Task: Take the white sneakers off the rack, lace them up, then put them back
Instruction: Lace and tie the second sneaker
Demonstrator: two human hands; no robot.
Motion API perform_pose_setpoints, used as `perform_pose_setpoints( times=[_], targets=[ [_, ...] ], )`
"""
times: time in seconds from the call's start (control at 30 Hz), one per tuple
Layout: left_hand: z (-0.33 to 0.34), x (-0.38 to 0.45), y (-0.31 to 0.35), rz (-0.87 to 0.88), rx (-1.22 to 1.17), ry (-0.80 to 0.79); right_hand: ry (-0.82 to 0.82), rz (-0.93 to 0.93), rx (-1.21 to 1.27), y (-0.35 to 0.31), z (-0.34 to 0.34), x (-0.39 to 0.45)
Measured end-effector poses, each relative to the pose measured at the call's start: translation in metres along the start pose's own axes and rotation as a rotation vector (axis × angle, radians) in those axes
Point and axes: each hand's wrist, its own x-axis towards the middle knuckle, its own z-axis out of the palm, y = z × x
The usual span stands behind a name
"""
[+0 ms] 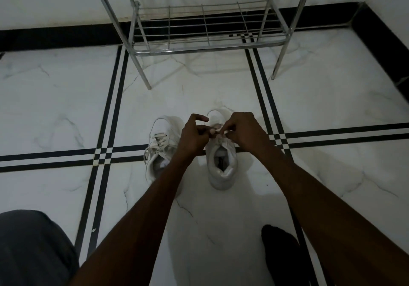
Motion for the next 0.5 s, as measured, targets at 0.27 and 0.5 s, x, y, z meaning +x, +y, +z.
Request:
perform_pose_setpoints(
  times=[0.27, 0.5],
  targets=[
    [-0.005, 0.001, -0.006, 0.132, -0.01, -0.119, 0.233, 0.14, 0.286, -0.005, 0.009, -0.005],
    [-0.001, 0.001, 0.005, 0.225, 0.234, -0.09, 0.173, 0.275, 0.503, 0.003, 0.003, -0.009]
  ],
)
